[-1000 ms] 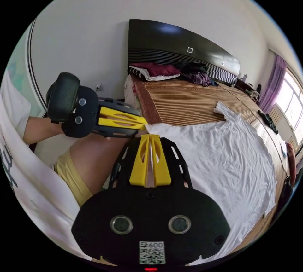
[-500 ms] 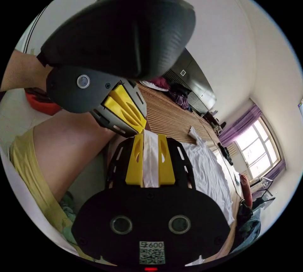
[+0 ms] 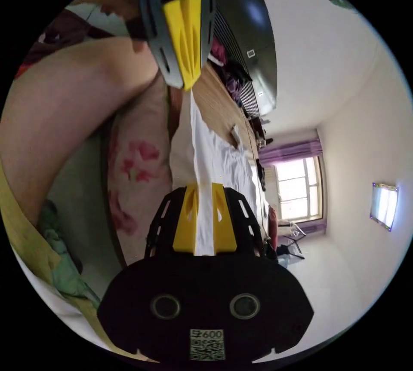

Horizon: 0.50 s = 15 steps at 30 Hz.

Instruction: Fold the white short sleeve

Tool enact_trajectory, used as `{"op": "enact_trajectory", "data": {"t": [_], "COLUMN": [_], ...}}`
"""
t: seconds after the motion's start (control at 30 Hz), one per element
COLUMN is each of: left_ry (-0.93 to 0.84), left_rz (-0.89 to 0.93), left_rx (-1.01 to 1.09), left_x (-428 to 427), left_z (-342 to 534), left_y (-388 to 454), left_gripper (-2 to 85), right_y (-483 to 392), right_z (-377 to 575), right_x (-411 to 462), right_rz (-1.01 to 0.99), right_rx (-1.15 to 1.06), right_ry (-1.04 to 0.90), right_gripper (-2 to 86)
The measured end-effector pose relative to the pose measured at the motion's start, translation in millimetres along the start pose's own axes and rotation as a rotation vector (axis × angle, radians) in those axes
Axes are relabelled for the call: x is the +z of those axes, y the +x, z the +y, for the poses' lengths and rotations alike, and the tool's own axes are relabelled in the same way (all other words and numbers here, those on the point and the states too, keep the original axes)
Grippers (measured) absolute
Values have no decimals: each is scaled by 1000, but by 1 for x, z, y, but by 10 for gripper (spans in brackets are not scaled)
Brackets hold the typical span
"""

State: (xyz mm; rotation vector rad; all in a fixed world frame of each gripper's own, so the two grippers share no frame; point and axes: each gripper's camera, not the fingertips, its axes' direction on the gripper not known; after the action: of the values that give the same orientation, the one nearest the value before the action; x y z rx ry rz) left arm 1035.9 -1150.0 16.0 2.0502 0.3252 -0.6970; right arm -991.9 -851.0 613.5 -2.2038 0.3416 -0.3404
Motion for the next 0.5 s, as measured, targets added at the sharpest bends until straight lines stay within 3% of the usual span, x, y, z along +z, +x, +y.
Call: {"op": "enact_trajectory", "data": {"t": [0.27, 0.5], "left_ry": [17, -30], "left_rz": [72, 2], "left_rx": [26, 54], "left_x": [-11, -19], "left_z": [0, -4], "left_y": [10, 13], "left_gripper": [13, 14], "right_y": [-1, 16], "right_z": [81, 107], "right_x": [-5, -12], "right_rz": [170, 202], "right_rx": [-57, -87], "right_ry": [-141, -305], "right_gripper": [-7, -7]}}
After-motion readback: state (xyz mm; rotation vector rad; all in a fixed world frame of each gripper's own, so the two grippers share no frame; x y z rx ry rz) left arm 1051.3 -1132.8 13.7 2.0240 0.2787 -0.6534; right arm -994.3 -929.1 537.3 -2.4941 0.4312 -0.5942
